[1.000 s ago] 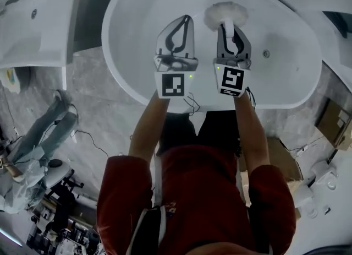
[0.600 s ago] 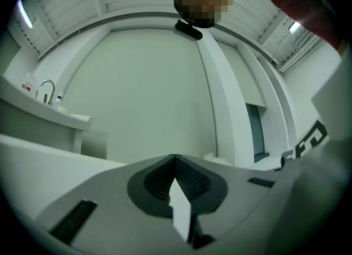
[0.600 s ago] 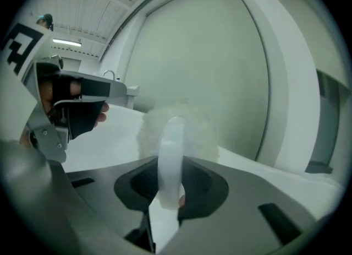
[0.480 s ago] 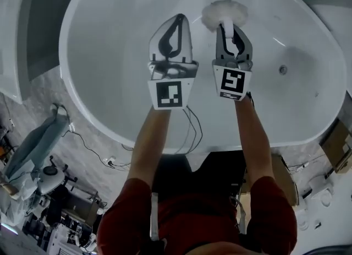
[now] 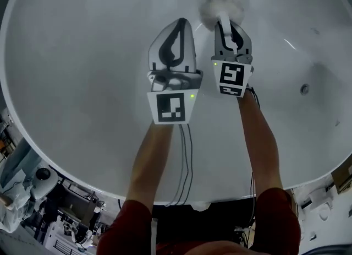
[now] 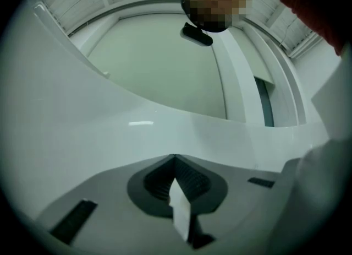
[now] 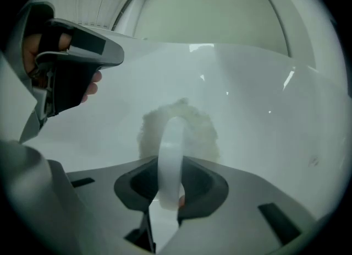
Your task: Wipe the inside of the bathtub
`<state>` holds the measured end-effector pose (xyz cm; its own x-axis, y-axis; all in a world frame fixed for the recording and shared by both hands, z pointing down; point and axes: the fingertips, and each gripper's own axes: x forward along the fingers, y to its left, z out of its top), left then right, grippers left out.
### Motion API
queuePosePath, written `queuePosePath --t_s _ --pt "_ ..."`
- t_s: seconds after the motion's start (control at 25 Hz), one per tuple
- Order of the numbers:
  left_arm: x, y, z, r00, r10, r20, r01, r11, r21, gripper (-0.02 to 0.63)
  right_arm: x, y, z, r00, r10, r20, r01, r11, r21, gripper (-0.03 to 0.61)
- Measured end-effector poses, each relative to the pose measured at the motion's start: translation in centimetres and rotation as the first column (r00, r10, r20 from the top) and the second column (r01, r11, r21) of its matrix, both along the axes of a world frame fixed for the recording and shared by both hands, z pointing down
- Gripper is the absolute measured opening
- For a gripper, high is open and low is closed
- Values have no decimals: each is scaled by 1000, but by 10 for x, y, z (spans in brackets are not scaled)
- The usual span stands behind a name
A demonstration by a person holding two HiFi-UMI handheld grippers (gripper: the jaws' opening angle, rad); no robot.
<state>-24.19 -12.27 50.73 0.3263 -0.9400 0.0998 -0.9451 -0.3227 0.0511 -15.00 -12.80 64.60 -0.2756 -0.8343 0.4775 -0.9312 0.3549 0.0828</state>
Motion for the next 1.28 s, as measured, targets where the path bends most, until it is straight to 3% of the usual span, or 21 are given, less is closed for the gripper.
queuePosePath --t_s 0.2,0.48,0.88,0.96,1.12,1.28 --pt "-1 0 44 1000 -4 -3 4 1000 -23 15 -2 -15 57 1000 18 9 -18 999 -38 94" --pt "-1 -2 61 999 29 -19 -29 999 -26 15 -20 -32 101 999 37 -10 -37 997 -71 94" --pt "-2 -2 53 1000 11 -24 -12 1000 -16 15 -26 -41 98 998 44 -36 -46 997 -54 92" --pt "16 7 54 1000 20 -5 -20 1000 -6 15 -1 -33 103 997 62 -41 -65 996 -65 92" --pt "86 46 66 999 35 19 -35 999 22 15 94 1 123 990 133 -43 -136 987 -90 92" --pt "159 77 81 999 49 19 -49 999 1 15 170 30 136 989 121 -80 -127 989 -79 92"
